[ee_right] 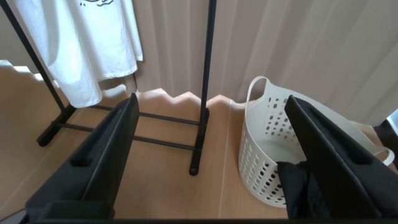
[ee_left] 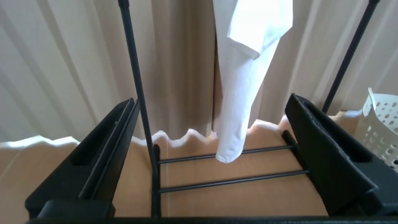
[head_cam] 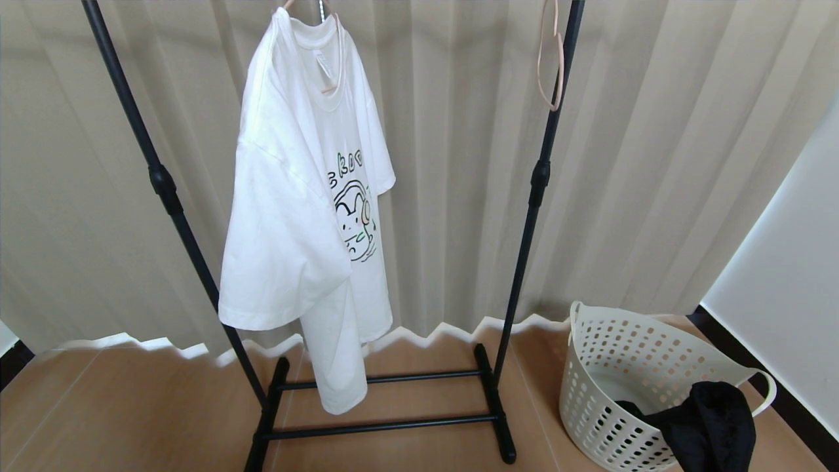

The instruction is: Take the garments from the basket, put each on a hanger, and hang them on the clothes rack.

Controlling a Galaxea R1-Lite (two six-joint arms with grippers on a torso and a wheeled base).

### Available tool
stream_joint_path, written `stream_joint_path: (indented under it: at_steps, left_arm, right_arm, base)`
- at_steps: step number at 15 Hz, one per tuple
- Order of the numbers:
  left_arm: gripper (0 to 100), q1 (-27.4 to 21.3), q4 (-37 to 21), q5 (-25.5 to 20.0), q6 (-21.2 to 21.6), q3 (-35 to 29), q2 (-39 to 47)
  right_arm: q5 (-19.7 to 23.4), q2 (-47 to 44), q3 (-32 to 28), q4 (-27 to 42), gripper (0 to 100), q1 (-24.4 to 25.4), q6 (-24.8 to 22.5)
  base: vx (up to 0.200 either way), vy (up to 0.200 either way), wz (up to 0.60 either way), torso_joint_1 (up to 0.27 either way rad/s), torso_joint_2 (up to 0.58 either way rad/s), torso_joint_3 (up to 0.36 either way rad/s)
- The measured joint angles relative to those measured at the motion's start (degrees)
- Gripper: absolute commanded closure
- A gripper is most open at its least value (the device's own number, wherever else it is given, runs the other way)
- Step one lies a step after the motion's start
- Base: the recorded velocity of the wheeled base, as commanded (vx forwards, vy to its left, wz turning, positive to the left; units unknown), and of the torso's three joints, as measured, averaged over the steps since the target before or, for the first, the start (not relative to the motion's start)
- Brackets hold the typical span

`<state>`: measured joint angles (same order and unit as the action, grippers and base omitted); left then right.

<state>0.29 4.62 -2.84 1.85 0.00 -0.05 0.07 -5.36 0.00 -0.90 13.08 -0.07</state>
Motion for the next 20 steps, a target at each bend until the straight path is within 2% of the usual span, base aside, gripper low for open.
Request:
stream_joint_path:
  at_steps: [4,12,15,20]
  left_arm:
    - [0,0.01,0.02,-0.05,-0.05,0.0,0.0]
    - [0,0.01,0.0,-0.06,0.0,0.0,0.0]
    - [0,-0.07,-0.06,-0.06,0.0,0.0,0.0]
    - [0,-0.07,-0.09,-0.05,0.0,0.0,0.0]
  right_arm:
    - [0.0,0.0,0.0,-0.05,0,0.0,0.0]
    - [0.0,0.0,0.0,-0.02,0,-0.02,0.0]
    - [0.0,0.0,0.0,-0.1,0,0.0,0.0]
    - [0.0,0.0,0.0,-0.02,0,0.0,0.0]
  base:
    - [0.0,0.0,0.0,0.001,0.04,0.043]
    - [0.0,0.0,-0.6,0.0,0.0,0.004]
    - [0.0,0.0,0.0,0.0,0.0,0.0]
    - [0.0,-0.2,0.0,0.003,0.0,0.0]
